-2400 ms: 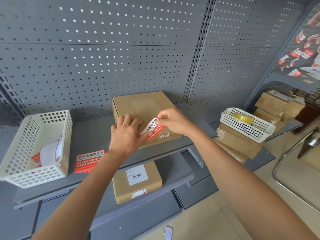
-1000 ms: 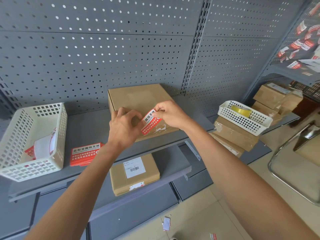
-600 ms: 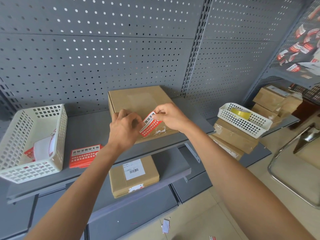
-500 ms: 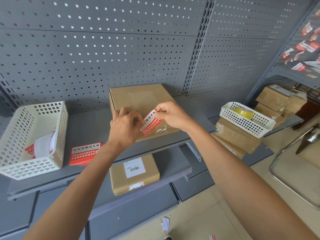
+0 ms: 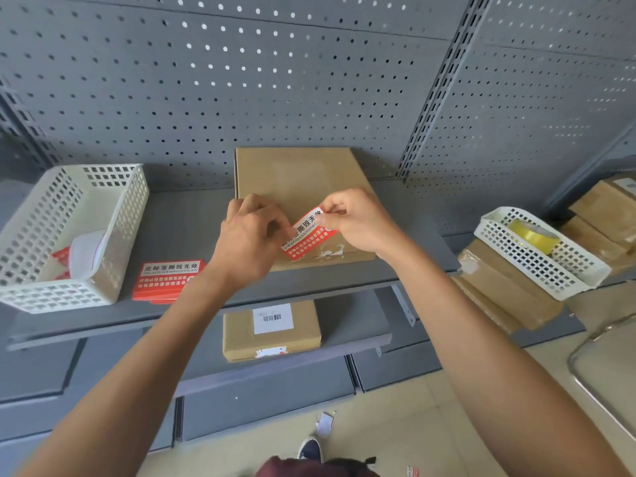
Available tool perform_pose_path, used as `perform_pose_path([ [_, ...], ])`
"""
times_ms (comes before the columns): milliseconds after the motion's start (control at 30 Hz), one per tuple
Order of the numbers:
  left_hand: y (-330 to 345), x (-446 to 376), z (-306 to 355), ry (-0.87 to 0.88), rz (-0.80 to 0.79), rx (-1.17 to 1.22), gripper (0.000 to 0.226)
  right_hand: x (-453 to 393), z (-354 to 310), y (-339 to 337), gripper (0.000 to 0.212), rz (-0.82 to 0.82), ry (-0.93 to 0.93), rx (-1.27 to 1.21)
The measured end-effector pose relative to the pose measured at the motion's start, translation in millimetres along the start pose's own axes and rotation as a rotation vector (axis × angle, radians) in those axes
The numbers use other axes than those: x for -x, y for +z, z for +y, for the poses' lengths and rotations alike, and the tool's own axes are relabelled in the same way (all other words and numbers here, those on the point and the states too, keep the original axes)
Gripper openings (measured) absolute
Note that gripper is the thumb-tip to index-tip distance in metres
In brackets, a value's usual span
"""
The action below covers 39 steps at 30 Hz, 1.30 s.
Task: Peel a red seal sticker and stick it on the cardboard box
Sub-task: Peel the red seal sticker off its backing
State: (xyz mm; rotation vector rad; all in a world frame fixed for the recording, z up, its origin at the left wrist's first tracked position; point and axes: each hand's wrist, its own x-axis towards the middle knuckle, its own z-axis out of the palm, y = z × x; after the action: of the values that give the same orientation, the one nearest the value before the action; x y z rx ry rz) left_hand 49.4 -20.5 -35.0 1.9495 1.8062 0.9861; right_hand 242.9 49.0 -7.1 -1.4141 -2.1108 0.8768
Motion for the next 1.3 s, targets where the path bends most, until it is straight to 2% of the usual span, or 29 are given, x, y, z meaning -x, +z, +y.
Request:
perform_pose_path([
  [133, 0, 1, 3, -0.029, 0.011, -0.011, 0.007, -2, 1, -5, 0.003, -0.043, -0.02, 0.001],
  [367, -4, 1, 7, 0.003, 0.005, -0.031, 0.007, -5, 4, -2, 0.019, -0.019, -0.01, -0.025],
  [733, -7, 3, 5, 0.078, -0.041, -0.078, 0.009, 0, 2, -4, 0.012, -0.045, 0.005, -0.078],
  [1300, -10, 7, 8, 0.068, -0.09, -0.08, 0.005, 9, -1, -10, 0.017, -0.09, -0.012, -0.14],
])
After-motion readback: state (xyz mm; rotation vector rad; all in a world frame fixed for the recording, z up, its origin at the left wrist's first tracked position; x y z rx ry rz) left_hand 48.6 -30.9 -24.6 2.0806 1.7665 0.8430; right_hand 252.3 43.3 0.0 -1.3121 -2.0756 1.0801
